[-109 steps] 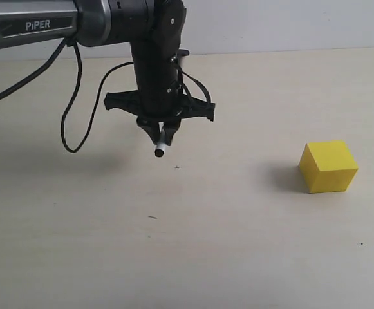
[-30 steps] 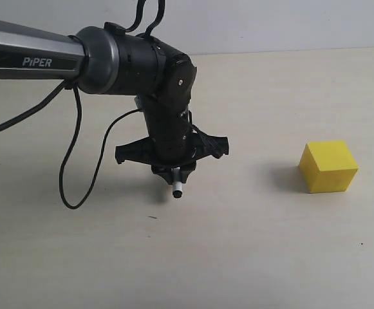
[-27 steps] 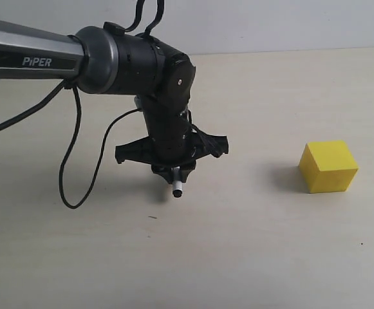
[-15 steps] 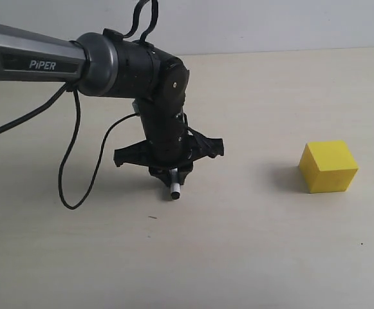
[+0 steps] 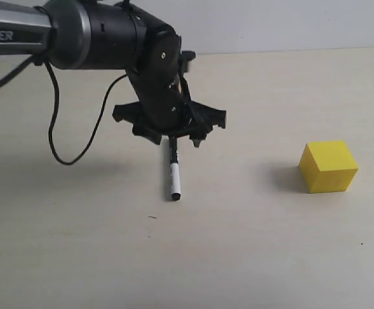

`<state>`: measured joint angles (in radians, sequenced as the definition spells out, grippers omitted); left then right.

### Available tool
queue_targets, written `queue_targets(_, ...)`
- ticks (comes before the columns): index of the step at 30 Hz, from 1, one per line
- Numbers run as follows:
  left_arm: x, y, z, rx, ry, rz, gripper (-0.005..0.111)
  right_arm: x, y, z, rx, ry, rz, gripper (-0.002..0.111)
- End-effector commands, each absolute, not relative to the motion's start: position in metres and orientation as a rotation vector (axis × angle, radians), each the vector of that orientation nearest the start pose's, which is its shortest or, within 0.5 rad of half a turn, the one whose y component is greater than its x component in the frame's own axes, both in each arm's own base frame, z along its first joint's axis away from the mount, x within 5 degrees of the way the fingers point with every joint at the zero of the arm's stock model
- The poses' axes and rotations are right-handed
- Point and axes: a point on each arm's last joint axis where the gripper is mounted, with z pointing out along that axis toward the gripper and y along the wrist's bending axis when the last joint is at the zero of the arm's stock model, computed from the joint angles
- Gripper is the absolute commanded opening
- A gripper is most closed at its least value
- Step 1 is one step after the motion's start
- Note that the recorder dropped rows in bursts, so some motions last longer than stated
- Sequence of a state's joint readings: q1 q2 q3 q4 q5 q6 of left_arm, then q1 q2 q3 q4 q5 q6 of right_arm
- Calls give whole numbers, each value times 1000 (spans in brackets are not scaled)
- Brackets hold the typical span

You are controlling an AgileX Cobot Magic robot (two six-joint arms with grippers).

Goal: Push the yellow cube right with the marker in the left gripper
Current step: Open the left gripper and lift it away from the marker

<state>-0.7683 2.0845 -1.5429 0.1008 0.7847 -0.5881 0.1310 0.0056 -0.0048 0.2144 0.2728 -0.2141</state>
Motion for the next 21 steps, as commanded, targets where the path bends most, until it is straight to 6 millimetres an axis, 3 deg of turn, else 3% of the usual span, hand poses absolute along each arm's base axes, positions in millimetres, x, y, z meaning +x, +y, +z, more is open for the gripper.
queue_targets(1, 321, -300, 206, 473, 2636, -279, 37, 54, 12, 189, -162, 1740, 133, 0)
queue_targets(4, 323, -297, 214, 542, 2590, -275, 6, 54, 12, 189, -162, 1740, 133, 0)
queue_targets(5, 324, -295, 216, 542, 2589, -274, 0, 54, 12, 189, -162, 1740, 133, 0)
queue_targets(13, 322, -281, 238, 578, 2436, -476, 0, 54, 12, 189, -162, 1740, 133, 0)
queue_targets(21, 294, -266, 267, 655, 2190, -623, 0, 54, 12, 189, -162, 1740, 133, 0)
